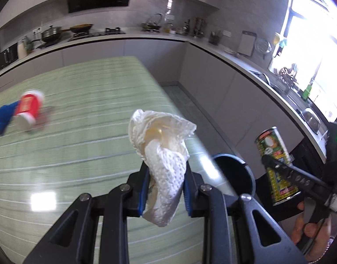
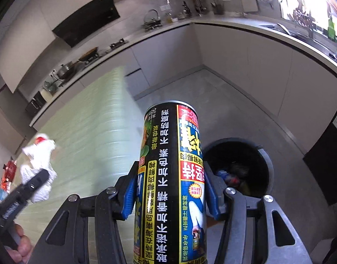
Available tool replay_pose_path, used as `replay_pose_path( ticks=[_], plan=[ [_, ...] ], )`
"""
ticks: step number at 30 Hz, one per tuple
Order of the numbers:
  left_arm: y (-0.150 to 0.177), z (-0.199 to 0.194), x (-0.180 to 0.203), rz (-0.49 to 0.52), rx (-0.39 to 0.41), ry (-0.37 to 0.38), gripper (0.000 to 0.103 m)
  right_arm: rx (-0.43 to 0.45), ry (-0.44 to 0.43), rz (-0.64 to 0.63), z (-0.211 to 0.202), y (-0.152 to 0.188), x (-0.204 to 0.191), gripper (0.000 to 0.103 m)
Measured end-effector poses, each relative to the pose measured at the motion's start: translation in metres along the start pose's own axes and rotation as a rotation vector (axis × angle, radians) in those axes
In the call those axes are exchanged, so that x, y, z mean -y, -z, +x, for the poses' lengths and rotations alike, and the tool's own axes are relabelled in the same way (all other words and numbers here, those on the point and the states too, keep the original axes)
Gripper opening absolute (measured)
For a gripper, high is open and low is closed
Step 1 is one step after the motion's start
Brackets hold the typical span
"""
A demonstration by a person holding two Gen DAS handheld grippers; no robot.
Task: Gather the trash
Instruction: 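Open both tools to drop the tissue and spray can into the bin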
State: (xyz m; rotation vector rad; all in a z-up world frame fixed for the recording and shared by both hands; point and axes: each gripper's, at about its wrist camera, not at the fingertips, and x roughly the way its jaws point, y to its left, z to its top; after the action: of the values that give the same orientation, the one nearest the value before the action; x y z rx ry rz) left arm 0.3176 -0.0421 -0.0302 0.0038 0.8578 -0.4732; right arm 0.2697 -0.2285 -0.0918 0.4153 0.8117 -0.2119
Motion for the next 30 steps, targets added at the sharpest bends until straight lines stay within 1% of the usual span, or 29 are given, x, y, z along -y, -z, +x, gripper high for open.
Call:
replay_pose_path(
  ticks=[1, 3, 5, 6, 8, 9, 10, 12, 15, 16, 17, 18, 19, 20, 22, 23, 25, 26, 28, 29, 30],
  plan=[
    [-0.002, 0.008, 0.014, -0.006, -0.009, 0.009, 0.028, -0.020, 0.006, 0.001, 0.006, -0.007, 0.026, 0.055],
    [-0.004, 0.030, 0.057, -0.006, -0.035, 0.034, 0.028, -0.057, 0.014, 0.005, 0.018, -0.016, 0.072, 0.055],
    [-0.004, 0.051, 0.092, 0.019, -0.054, 0.042, 0.028, -0.091, 0.010, 0.002, 0.032, -0.021, 0.101, 0.055],
    [-0.004, 0.066, 0.109, 0.027, -0.068, 0.038, 0.028, -0.111, 0.010, -0.013, 0.045, -0.022, 0.116, 0.055],
    [0.000, 0.096, 0.132, 0.037, -0.111, 0.020, 0.028, -0.149, 0.007, -0.036, 0.065, -0.021, 0.131, 0.055],
    [0.003, 0.114, 0.141, 0.039, -0.142, 0.003, 0.028, -0.179, -0.016, -0.033, 0.080, -0.018, 0.143, 0.055],
    [0.007, 0.124, 0.146, 0.037, -0.166, -0.008, 0.028, -0.196, -0.026, -0.038, 0.090, -0.016, 0.147, 0.055],
    [0.015, 0.149, 0.155, 0.034, -0.210, -0.054, 0.029, -0.242, -0.041, -0.070, 0.113, -0.010, 0.157, 0.055],
    [0.024, 0.172, 0.165, 0.047, -0.244, -0.112, 0.038, -0.279, -0.040, -0.100, 0.136, -0.006, 0.166, 0.055],
    [0.026, 0.183, 0.167, 0.049, -0.267, -0.140, 0.046, -0.289, -0.031, -0.107, 0.140, -0.004, 0.165, 0.058],
    [0.027, 0.190, 0.169, 0.043, -0.285, -0.147, 0.050, -0.296, -0.026, -0.112, 0.144, -0.003, 0.168, 0.064],
    [0.027, 0.194, 0.169, 0.042, -0.287, -0.152, 0.061, -0.289, -0.023, -0.111, 0.145, -0.004, 0.173, 0.066],
    [0.026, 0.200, 0.172, 0.057, -0.288, -0.177, 0.068, -0.281, -0.023, -0.109, 0.144, -0.005, 0.175, 0.067],
    [0.024, 0.205, 0.174, 0.071, -0.288, -0.196, 0.073, -0.274, -0.027, -0.106, 0.143, -0.007, 0.179, 0.067],
    [0.018, 0.210, 0.175, 0.075, -0.296, -0.209, 0.073, -0.255, -0.016, -0.096, 0.137, -0.010, 0.182, 0.068],
    [0.012, 0.209, 0.174, 0.066, -0.290, -0.214, 0.073, -0.230, -0.007, -0.084, 0.129, -0.014, 0.185, 0.067],
    [0.007, 0.198, 0.171, 0.045, -0.259, -0.215, 0.073, -0.201, 0.009, -0.068, 0.114, -0.016, 0.189, 0.067],
    [0.001, 0.189, 0.169, 0.036, -0.248, -0.206, 0.073, -0.188, 0.018, -0.058, 0.106, -0.020, 0.190, 0.067],
    [0.000, 0.172, 0.174, 0.021, -0.222, -0.187, 0.073, -0.153, 0.015, -0.046, 0.086, -0.027, 0.188, 0.067],
    [-0.006, 0.158, 0.171, 0.012, -0.203, -0.169, 0.073, -0.136, 0.021, -0.051, 0.078, -0.030, 0.184, 0.067],
    [-0.004, 0.146, 0.173, 0.008, -0.190, -0.161, 0.073, -0.115, 0.027, -0.061, 0.068, -0.033, 0.176, 0.067]
  ],
)
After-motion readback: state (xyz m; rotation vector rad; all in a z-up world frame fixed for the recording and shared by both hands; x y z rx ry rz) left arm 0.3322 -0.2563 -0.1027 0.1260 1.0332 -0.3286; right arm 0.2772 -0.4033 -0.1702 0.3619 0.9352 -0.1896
